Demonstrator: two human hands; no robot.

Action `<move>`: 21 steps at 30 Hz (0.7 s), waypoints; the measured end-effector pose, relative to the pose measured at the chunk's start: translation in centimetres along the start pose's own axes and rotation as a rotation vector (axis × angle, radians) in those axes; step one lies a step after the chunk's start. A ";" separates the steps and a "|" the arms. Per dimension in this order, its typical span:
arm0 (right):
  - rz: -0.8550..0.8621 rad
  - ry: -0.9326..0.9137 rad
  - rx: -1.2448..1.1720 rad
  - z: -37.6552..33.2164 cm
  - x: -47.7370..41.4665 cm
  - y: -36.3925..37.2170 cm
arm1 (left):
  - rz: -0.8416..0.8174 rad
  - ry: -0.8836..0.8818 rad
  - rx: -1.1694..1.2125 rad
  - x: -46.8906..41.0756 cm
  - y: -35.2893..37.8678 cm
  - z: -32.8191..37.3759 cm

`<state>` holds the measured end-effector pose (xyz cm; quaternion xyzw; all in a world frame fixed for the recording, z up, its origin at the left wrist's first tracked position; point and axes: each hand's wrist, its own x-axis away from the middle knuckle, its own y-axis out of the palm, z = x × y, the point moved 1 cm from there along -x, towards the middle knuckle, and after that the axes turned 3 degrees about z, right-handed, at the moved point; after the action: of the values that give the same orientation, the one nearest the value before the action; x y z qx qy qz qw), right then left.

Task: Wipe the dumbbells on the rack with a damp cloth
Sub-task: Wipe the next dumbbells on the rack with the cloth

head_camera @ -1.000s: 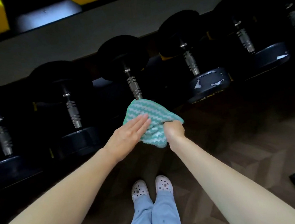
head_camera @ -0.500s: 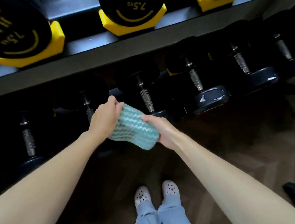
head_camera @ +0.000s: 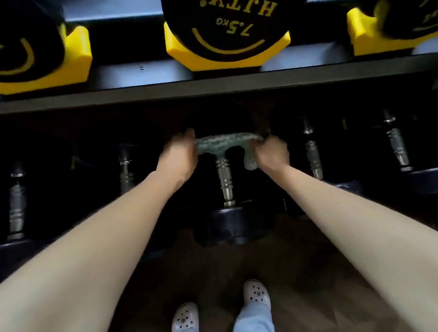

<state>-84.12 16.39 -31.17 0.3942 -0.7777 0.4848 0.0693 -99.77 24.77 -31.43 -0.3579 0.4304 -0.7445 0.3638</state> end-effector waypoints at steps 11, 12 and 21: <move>-0.441 0.163 -0.442 0.1 -4.8 6.6 | -0.277 -0.660 1.153 -3.3 7.7 1.0; -0.423 0.133 -0.383 0.2 -4.9 6.9 | -0.228 -0.614 1.082 -3.3 8.2 0.8; -0.574 -0.048 0.182 3.1 -3.8 6.8 | -0.376 -0.481 0.569 -0.3 8.8 0.5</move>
<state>-85.34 17.43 -39.37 0.6139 -0.5892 0.5036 0.1495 -97.14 21.60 -39.25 -0.4792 0.0375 -0.7825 0.3958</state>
